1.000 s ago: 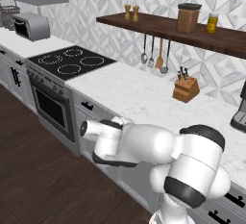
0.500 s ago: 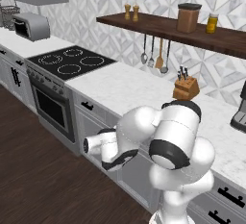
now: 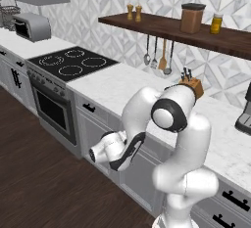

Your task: Take a straw from the drawer in front and place it inside the glass cup on the dining counter.

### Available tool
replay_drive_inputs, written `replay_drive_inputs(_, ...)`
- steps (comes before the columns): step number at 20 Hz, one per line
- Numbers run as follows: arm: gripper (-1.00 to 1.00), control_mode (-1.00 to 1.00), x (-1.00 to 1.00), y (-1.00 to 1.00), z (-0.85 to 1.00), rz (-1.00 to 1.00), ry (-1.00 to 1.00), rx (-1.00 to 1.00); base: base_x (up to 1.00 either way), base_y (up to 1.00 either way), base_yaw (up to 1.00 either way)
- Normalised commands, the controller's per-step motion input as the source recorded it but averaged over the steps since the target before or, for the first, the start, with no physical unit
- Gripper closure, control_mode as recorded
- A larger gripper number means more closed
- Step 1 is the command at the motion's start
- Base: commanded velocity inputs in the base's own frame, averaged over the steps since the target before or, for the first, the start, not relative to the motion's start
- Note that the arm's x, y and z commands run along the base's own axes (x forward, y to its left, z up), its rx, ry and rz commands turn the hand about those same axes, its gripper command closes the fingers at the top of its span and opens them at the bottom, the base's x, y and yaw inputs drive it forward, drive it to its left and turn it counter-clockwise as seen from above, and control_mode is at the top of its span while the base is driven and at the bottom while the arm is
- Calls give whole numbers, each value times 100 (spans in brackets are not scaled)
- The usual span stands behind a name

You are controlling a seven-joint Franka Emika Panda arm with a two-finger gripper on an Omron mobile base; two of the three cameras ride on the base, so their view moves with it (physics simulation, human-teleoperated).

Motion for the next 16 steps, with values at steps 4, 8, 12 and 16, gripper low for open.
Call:
replay_drive_inputs(4,-100,-100,21,0,-23,-5,-11,-14,0,0,0)
replay_drive_inputs(8,-100,-100,25,0,-22,-8,-13,-14,0,0,0)
replay_drive_inputs(12,-100,-100,36,0,-9,-5,-13,-12,0,0,0)
replay_drive_inputs(16,-100,-100,39,-2,-8,-1,-10,-6,0,0,0)
